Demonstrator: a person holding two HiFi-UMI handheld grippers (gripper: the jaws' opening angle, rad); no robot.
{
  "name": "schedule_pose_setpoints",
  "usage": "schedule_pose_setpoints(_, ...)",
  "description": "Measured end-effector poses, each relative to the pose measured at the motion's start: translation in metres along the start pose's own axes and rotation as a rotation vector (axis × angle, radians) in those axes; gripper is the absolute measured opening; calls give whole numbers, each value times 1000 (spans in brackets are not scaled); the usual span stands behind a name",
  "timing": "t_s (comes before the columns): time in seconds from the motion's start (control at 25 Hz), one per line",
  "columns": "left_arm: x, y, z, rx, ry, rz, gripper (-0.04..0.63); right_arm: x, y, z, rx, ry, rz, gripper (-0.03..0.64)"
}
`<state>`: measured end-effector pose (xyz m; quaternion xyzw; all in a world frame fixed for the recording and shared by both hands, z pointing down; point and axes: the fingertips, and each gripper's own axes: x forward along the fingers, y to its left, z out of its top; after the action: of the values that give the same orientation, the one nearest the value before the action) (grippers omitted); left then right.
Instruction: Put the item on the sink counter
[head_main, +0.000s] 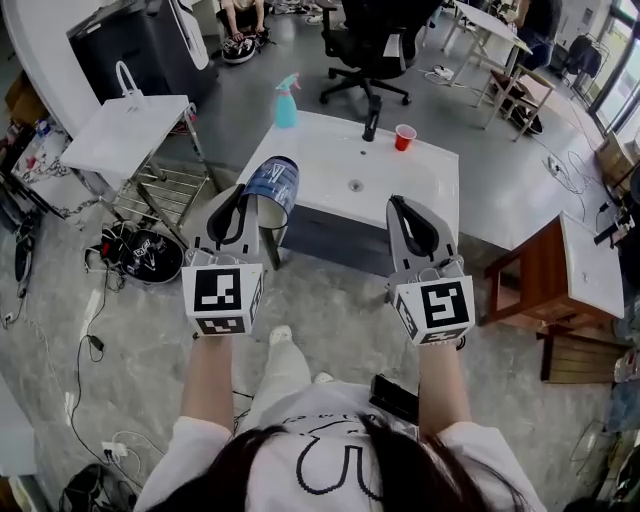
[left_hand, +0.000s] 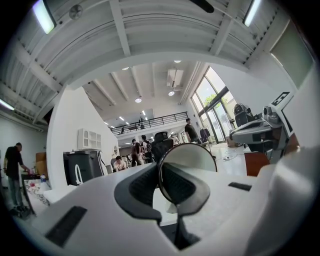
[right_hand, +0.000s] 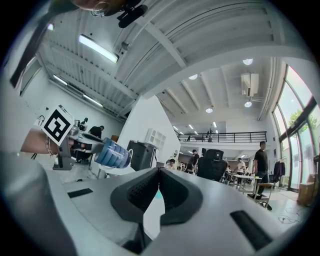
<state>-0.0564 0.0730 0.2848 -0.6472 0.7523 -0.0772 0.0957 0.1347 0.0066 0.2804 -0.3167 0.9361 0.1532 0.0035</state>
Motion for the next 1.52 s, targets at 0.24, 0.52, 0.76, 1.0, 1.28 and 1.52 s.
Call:
schedule_pose_setpoints(0.24, 56, 20, -17, -5, 11, -12, 37, 44, -18, -19, -16, 27, -24, 28)
schedule_pose_setpoints(0.52, 143, 55, -33, -12, 9, -69, 37, 123, -39, -40, -19, 59, -70, 28)
schedule_pose_setpoints(0.76, 228, 90, -50, -13, 11, -138, 37, 200, -56, -58, -16, 88, -125, 27)
schedule_pose_setpoints(1.0, 302, 116, -70, -9, 23, -218, 37, 265, -76, -79, 6, 130, -194, 28)
schedule_pose_setpoints(1.28, 352, 126, -98, -15, 53, -324, 37, 311, -77, -99, 23, 179, -258, 28)
schedule_pose_setpoints(1.52, 382, 118, -116, -7, 91, -404, 37, 322, -83, -124, 49, 241, -311, 28)
